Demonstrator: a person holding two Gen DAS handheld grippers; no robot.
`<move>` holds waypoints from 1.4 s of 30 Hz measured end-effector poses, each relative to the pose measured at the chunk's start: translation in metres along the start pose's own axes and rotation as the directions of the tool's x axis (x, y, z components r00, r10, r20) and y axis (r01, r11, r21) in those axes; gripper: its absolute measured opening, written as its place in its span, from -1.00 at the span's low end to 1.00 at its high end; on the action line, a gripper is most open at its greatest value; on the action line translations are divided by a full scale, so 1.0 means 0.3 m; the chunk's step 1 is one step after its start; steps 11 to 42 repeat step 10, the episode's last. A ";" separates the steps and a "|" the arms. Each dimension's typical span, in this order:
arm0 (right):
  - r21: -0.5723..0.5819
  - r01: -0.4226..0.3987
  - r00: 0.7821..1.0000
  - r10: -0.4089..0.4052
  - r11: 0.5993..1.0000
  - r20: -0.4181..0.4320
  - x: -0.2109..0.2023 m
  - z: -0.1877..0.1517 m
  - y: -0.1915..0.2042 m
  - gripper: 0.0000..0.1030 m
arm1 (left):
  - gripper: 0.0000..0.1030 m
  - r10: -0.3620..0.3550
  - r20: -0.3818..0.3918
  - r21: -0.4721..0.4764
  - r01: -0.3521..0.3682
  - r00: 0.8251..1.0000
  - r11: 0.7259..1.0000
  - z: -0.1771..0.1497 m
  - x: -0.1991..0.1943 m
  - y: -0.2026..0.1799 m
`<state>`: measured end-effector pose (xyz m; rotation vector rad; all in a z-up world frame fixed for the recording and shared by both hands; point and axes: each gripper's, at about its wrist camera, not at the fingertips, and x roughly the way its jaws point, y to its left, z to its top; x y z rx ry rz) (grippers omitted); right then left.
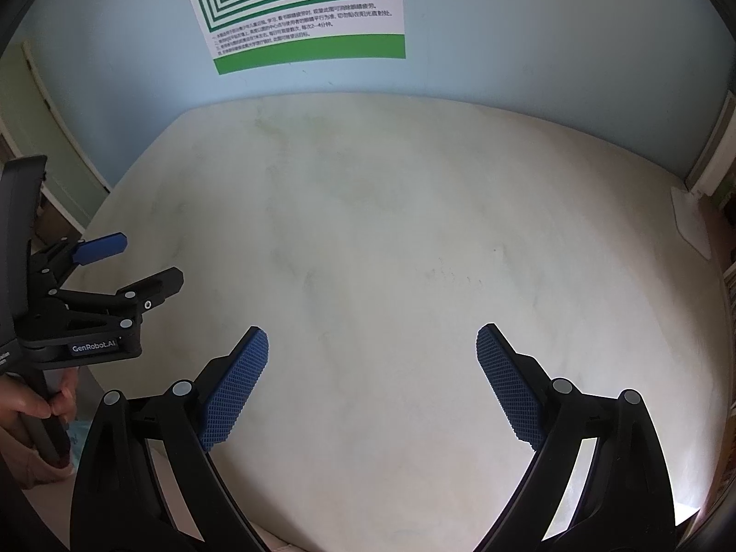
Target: Collect trash
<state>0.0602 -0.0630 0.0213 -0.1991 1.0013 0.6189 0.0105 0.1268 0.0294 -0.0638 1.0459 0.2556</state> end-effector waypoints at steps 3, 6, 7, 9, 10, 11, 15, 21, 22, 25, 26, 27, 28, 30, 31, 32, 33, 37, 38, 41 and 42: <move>0.005 0.003 1.000 -0.003 1.000 -0.005 0.004 -0.004 -0.003 0.77 | 0.87 0.001 -0.010 0.012 0.000 1.000 1.000 0.000 0.011 -0.009; 0.008 0.004 1.000 -0.004 1.000 -0.010 0.007 -0.009 -0.005 0.77 | 0.87 0.001 -0.023 0.014 -0.001 1.000 1.000 -0.001 0.023 -0.016; 0.008 0.006 1.000 -0.006 1.000 -0.011 0.008 -0.010 -0.004 0.77 | 0.87 -0.001 -0.024 0.014 0.001 1.000 1.000 -0.002 0.023 -0.016; 0.012 0.006 1.000 -0.006 1.000 -0.013 0.010 -0.010 -0.006 0.77 | 0.87 -0.003 -0.030 0.013 0.003 1.000 1.000 -0.003 0.028 -0.017; 0.014 0.006 1.000 -0.005 1.000 -0.013 0.010 -0.011 -0.007 0.77 | 0.87 -0.002 -0.031 0.014 0.002 1.000 1.000 -0.003 0.029 -0.016; 0.014 0.006 1.000 -0.005 1.000 -0.013 0.010 -0.011 -0.007 0.77 | 0.87 -0.002 -0.031 0.014 0.002 1.000 1.000 -0.003 0.029 -0.016; 0.014 0.006 1.000 -0.005 1.000 -0.013 0.010 -0.011 -0.007 0.77 | 0.87 -0.002 -0.031 0.014 0.002 1.000 1.000 -0.003 0.029 -0.016; 0.014 0.006 1.000 -0.005 1.000 -0.013 0.010 -0.011 -0.007 0.77 | 0.87 -0.002 -0.031 0.014 0.002 1.000 1.000 -0.003 0.029 -0.016; 0.014 0.006 1.000 -0.005 1.000 -0.013 0.010 -0.011 -0.007 0.77 | 0.87 -0.002 -0.031 0.014 0.002 1.000 1.000 -0.003 0.029 -0.016; 0.014 0.006 1.000 -0.005 1.000 -0.013 0.010 -0.011 -0.007 0.77 | 0.87 -0.002 -0.031 0.014 0.002 1.000 1.000 -0.003 0.029 -0.016; 0.014 0.006 1.000 -0.005 1.000 -0.013 0.010 -0.011 -0.007 0.77 | 0.87 -0.002 -0.031 0.014 0.002 1.000 1.000 -0.003 0.029 -0.016; 0.014 0.006 1.000 -0.005 1.000 -0.013 0.010 -0.011 -0.007 0.77 | 0.87 -0.002 -0.031 0.014 0.002 1.000 1.000 -0.003 0.029 -0.016; 0.014 0.006 1.000 -0.005 1.000 -0.013 0.010 -0.011 -0.007 0.77 | 0.87 -0.002 -0.031 0.014 0.002 1.000 1.000 -0.003 0.029 -0.016; 0.014 0.006 1.000 -0.005 1.000 -0.013 0.010 -0.011 -0.007 0.77 | 0.87 -0.002 -0.031 0.014 0.002 1.000 1.000 -0.003 0.029 -0.016; 0.014 0.006 1.000 -0.005 1.000 -0.013 0.010 -0.011 -0.007 0.77 | 0.87 -0.002 -0.031 0.014 0.002 1.000 1.000 -0.003 0.029 -0.016; 0.014 0.006 1.000 -0.005 1.000 -0.013 0.010 -0.011 -0.007 0.77 | 0.87 -0.002 -0.031 0.014 0.002 1.000 1.000 -0.003 0.029 -0.016; 0.014 0.006 1.000 -0.005 1.000 -0.013 0.010 -0.011 -0.007 0.77 | 0.87 -0.002 -0.031 0.014 0.002 1.000 1.000 -0.003 0.029 -0.016; 0.014 0.006 1.000 -0.005 1.000 -0.013 0.010 -0.011 -0.007 0.77 | 0.87 -0.002 -0.031 0.014 0.002 1.000 1.000 -0.003 0.029 -0.016; 0.014 0.006 1.000 -0.005 1.000 -0.013 0.010 -0.011 -0.007 0.77 | 0.87 -0.002 -0.031 0.014 0.002 1.000 1.000 -0.003 0.029 -0.016; 0.014 0.006 1.000 -0.005 1.000 -0.013 0.010 -0.011 -0.007 0.77 | 0.87 -0.002 -0.031 0.014 0.002 1.000 1.000 -0.003 0.029 -0.016; 0.014 0.006 1.000 -0.005 1.000 -0.013 0.010 -0.011 -0.007 0.77 | 0.87 -0.002 -0.031 0.014 0.002 1.000 1.000 -0.003 0.029 -0.016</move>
